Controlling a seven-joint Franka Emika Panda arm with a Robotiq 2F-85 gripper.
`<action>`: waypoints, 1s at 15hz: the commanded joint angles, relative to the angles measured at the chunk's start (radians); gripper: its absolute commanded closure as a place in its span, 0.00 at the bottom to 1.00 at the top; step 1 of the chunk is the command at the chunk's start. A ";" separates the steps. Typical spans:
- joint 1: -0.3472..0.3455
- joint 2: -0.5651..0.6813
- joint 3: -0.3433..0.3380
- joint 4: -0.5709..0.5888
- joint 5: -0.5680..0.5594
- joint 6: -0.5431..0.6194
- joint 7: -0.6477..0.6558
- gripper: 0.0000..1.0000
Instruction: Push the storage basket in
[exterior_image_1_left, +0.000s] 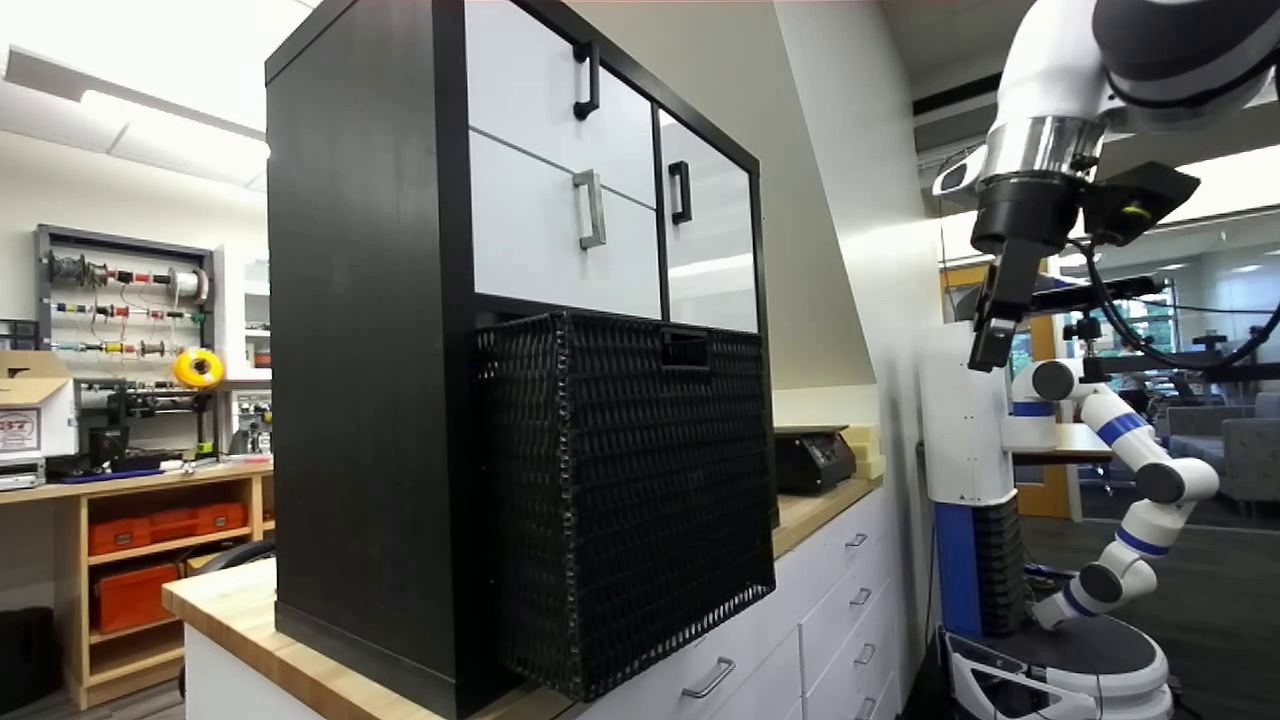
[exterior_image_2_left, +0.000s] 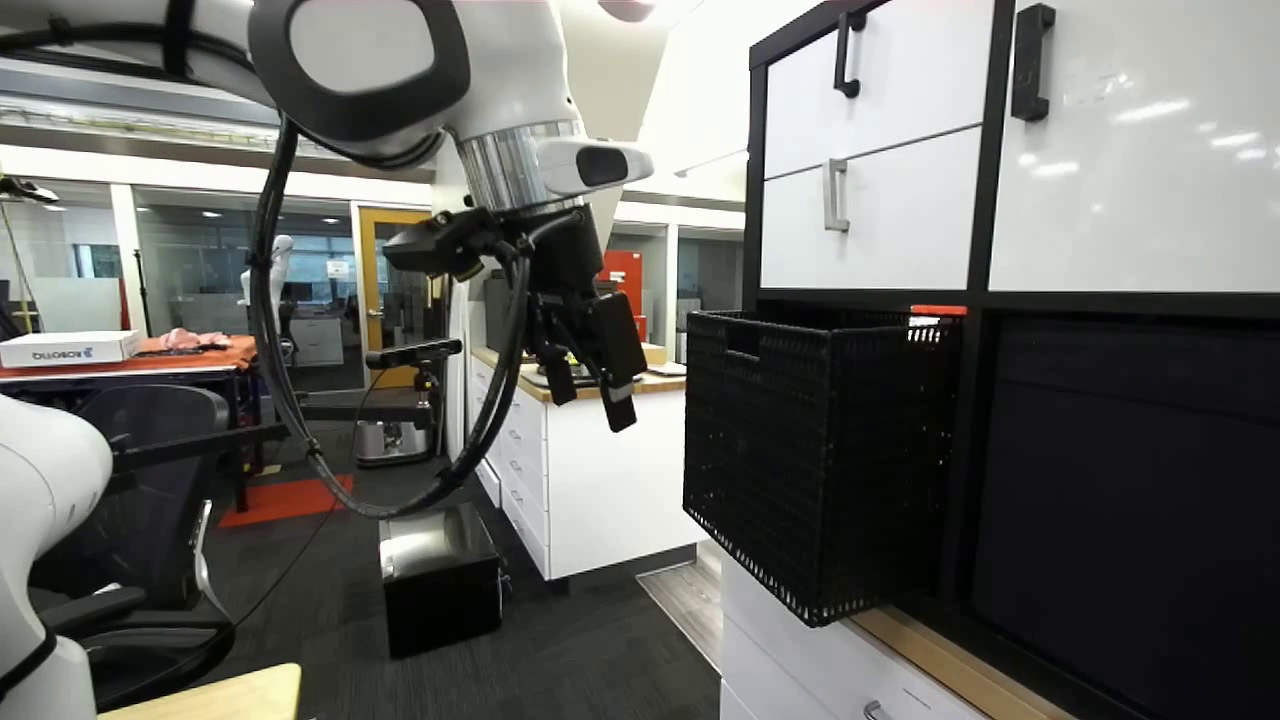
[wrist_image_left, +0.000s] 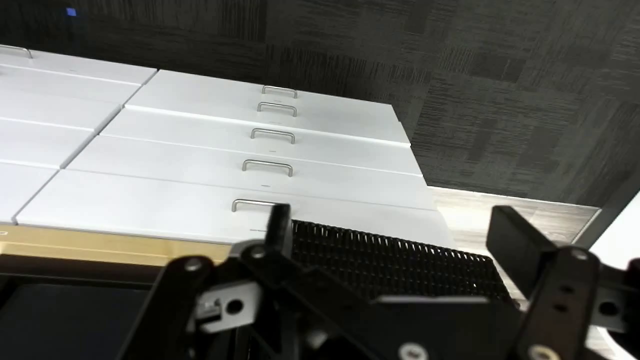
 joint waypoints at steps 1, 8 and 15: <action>-0.003 0.074 0.065 -0.025 -0.026 0.173 0.092 0.00; -0.044 0.249 0.197 -0.026 -0.121 0.501 0.319 0.00; -0.113 0.419 0.256 0.016 -0.255 0.703 0.443 0.00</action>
